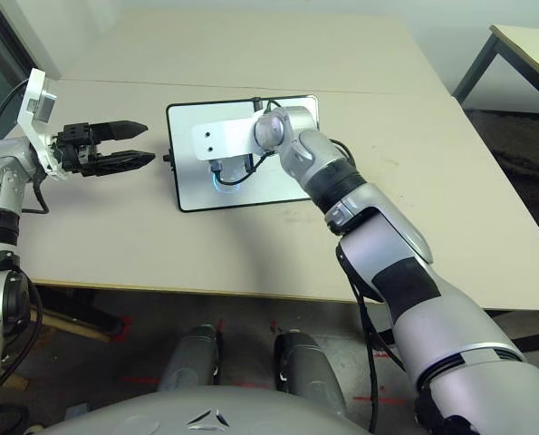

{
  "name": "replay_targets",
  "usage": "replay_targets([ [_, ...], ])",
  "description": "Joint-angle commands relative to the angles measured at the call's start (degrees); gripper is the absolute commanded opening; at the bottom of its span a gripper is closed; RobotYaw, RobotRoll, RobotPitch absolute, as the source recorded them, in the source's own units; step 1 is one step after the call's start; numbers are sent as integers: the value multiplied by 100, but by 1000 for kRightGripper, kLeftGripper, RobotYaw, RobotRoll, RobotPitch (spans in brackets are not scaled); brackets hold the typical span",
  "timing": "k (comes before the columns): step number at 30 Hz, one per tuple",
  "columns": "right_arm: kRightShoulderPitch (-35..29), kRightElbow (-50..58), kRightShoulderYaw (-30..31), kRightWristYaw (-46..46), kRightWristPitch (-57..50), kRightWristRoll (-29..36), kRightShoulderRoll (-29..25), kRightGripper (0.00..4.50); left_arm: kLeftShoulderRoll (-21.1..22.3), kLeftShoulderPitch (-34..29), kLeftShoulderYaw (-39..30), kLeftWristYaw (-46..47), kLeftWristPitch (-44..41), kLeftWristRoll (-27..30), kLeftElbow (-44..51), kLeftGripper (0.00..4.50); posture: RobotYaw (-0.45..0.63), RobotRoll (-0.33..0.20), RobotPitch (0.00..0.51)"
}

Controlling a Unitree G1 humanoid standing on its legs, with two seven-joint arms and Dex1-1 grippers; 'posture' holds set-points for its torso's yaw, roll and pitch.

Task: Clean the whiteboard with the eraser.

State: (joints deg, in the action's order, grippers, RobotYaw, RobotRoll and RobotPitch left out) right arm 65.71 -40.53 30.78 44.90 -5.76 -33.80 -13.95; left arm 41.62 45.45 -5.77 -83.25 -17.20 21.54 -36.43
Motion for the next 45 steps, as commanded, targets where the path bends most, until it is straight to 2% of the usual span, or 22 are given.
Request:
replay_targets([
  [1,-197,-59,-34,34,-109,-22,-271,343,-7,28,-1,12,23,-7,25,4500,298,0,55],
  [10,-650,354,-103,161,-132,10,-995,343,-23,58,2,6,39,-14,-8,4500,284,0,56],
  [15,-737,520,-111,205,-166,51,-1121,343,-15,68,3,-8,68,-24,-51,4500,280,0,55],
  [25,-834,1045,-8,356,-301,90,-839,343,-20,88,10,-10,67,-24,-57,4500,285,0,53],
  [38,-663,1070,228,424,-202,-41,-171,343,24,29,-15,11,36,-9,23,4500,305,0,49],
  [45,-578,1022,199,419,-188,-24,-83,343,28,-18,-39,41,14,15,86,4500,308,0,49],
])
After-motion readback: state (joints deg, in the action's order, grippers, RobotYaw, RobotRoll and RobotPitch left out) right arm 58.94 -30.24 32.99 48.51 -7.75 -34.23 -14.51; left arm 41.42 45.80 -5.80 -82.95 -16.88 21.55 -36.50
